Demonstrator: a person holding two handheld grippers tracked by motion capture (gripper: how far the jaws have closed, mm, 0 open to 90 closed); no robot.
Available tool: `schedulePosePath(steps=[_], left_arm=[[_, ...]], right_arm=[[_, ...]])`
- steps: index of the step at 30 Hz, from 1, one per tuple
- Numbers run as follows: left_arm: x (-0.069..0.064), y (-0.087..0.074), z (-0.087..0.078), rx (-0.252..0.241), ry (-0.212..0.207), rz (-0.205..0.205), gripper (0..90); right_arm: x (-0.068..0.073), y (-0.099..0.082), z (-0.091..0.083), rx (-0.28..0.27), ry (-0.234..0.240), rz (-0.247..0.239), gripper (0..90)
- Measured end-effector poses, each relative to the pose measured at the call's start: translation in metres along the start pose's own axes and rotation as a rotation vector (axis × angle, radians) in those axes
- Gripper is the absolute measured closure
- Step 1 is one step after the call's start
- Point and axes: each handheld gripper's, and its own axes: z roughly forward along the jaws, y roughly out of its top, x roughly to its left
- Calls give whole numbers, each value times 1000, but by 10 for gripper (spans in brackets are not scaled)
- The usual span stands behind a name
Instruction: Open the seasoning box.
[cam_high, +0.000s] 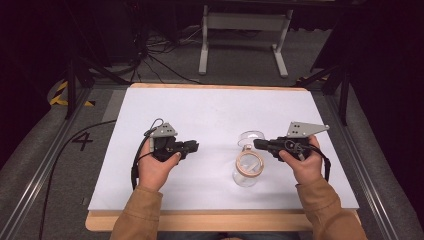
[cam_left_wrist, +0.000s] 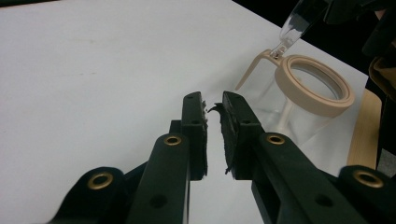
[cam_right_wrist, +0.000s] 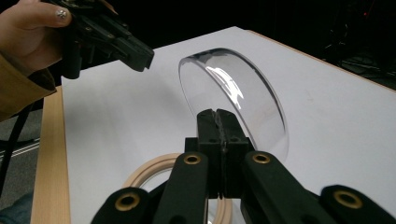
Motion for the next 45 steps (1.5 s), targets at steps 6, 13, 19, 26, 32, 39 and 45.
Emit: schedulePosePath(steps=[6, 13, 19, 26, 32, 39, 45], left_arm=[[1, -3, -6, -1, 11, -10, 805], [1, -3, -6, 4, 9, -10, 804], [-1, 2, -7, 19, 22, 15, 779], [-8, 11, -10, 69, 42, 60, 732], [0, 12, -17, 87, 55, 52, 704], [10, 11, -23, 101, 92, 32, 691], [23, 7, -22, 132, 129, -2, 682]], right_arm=[[-9, -3, 6, 16, -9, 14, 900], [-11, -5, 6, 18, -15, 25, 900], [-9, -2, -1, 4, -19, 15, 900], [-12, 1, -23, -25, -43, 30, 867], [-20, 0, -49, -46, -106, 54, 824], [-29, -5, -66, -27, -187, 69, 777], [-39, -14, -77, 35, -292, 77, 734]])
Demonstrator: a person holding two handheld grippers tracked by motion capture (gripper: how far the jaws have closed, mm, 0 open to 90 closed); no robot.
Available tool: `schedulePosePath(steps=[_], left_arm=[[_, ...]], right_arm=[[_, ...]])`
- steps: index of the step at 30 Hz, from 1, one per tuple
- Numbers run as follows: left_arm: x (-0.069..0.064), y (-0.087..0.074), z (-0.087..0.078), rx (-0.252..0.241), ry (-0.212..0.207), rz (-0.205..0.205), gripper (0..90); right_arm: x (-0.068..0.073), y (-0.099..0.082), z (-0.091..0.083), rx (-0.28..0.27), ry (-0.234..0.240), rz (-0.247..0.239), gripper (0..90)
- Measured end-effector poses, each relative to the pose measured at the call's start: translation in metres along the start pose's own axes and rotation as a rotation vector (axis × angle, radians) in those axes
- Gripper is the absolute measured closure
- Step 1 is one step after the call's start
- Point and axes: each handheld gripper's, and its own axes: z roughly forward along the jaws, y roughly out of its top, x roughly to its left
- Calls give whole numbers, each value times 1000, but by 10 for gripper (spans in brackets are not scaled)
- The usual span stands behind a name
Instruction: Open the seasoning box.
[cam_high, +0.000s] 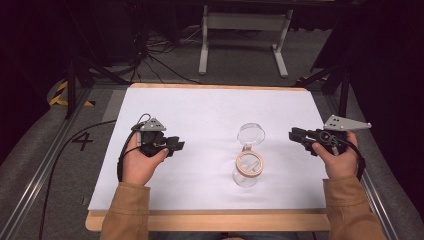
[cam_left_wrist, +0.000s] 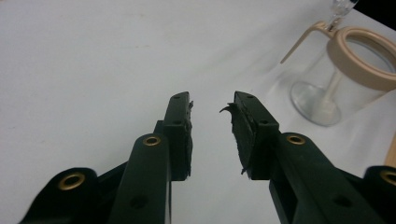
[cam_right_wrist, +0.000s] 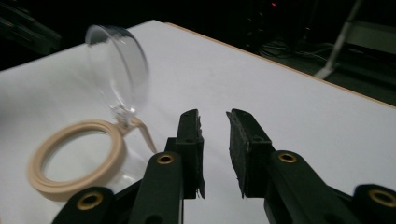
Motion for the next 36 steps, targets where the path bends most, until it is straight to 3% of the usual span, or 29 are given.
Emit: schedulePosePath(steps=[10, 22, 30, 36], left_arm=[[18, -6, 20, 71, 11, -30, 670], [32, -19, 41, 118, -8, -71, 668], [37, -23, 52, 162, -8, -72, 647], [35, -25, 58, 214, -60, -75, 602]], right_arm=[[-28, -28, -3, 91, -91, 88, 683], [-58, -63, 2, 161, -121, 208, 652], [-65, -83, 15, 233, -127, 219, 602], [-62, -91, 29, 305, -91, 193, 574]])
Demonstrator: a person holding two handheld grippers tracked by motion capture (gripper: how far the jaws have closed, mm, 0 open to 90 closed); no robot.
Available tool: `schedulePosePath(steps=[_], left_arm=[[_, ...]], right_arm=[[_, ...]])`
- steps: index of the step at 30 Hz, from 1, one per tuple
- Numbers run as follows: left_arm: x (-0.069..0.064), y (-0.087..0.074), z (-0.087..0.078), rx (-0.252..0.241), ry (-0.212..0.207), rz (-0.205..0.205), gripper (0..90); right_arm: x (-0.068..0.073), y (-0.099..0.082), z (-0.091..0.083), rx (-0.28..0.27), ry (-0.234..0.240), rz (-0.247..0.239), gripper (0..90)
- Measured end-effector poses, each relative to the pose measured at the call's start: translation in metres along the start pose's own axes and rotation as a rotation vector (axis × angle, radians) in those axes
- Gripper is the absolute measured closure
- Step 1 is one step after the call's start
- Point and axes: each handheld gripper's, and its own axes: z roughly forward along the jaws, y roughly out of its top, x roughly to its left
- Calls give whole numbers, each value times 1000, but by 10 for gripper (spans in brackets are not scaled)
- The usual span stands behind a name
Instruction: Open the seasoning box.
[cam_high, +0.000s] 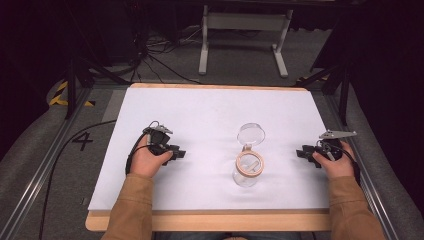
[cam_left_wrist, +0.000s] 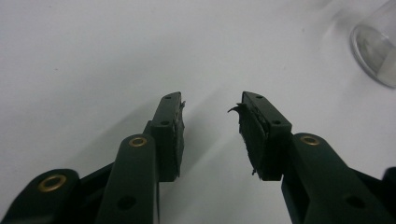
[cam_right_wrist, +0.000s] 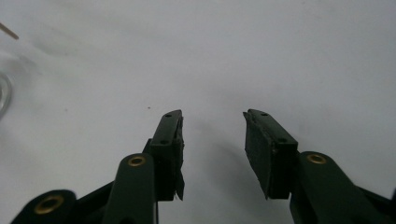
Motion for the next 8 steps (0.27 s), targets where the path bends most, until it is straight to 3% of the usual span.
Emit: schedulePosePath(steps=[8], left_arm=[[0, 0, 1, 6, -3, 10, 592]], right_arm=[[-1, -1, 1, 20, 2, -4, 569]])
